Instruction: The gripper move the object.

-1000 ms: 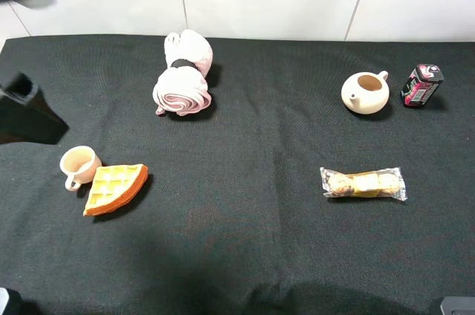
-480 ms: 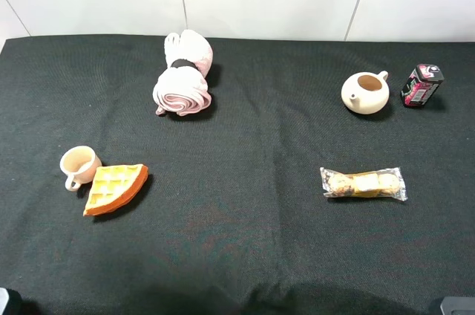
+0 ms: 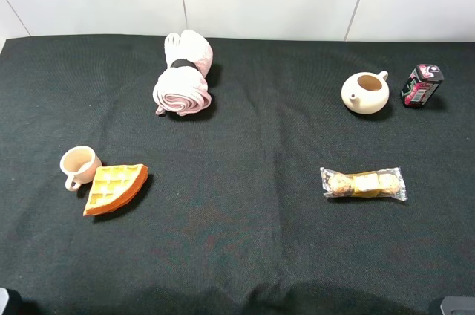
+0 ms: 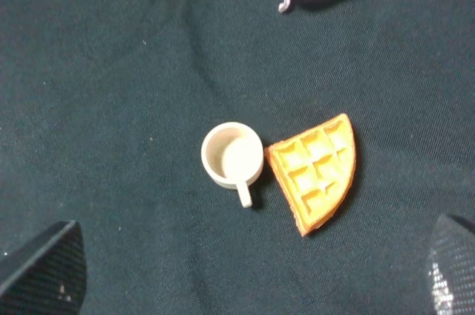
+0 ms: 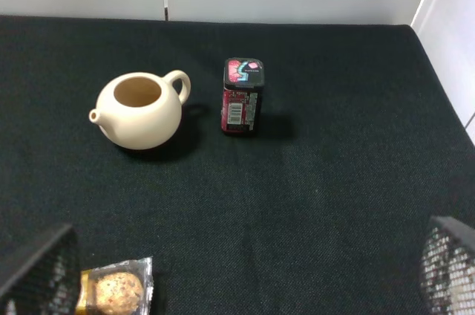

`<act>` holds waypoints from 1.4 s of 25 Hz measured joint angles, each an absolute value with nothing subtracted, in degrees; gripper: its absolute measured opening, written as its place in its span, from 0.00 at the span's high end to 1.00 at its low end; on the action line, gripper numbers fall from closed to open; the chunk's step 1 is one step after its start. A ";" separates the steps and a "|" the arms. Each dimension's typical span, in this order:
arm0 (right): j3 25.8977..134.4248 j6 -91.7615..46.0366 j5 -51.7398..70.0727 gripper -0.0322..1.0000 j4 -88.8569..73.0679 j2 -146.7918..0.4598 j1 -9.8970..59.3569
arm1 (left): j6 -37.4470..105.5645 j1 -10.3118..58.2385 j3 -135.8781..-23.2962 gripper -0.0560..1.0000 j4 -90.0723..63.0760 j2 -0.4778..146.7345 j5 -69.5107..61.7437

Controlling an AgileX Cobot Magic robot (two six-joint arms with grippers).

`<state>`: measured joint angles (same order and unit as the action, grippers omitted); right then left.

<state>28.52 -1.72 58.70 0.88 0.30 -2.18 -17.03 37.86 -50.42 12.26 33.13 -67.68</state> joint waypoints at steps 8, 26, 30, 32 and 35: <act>28.52 -1.72 58.70 0.30 0.88 0.30 -2.18 | -16.89 37.27 -50.42 0.03 13.64 29.53 -67.68; 28.52 -1.72 58.70 0.30 0.88 0.30 -2.18 | -3.01 14.22 -38.57 0.03 8.54 10.83 -67.73; 28.52 -1.72 58.70 0.30 0.88 0.30 -2.18 | 1.33 11.27 -37.17 0.03 6.37 10.25 -67.67; 28.52 -1.72 58.70 0.30 0.88 0.30 -2.18 | 3.17 10.08 -35.42 0.03 4.93 10.25 -67.41; 28.52 -1.72 58.70 0.30 0.88 0.30 -2.18 | 5.76 8.53 -32.07 0.03 1.96 9.66 -64.87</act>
<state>28.52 -1.72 58.70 0.88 0.30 -2.18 5.76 8.53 -32.07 1.96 9.66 -64.87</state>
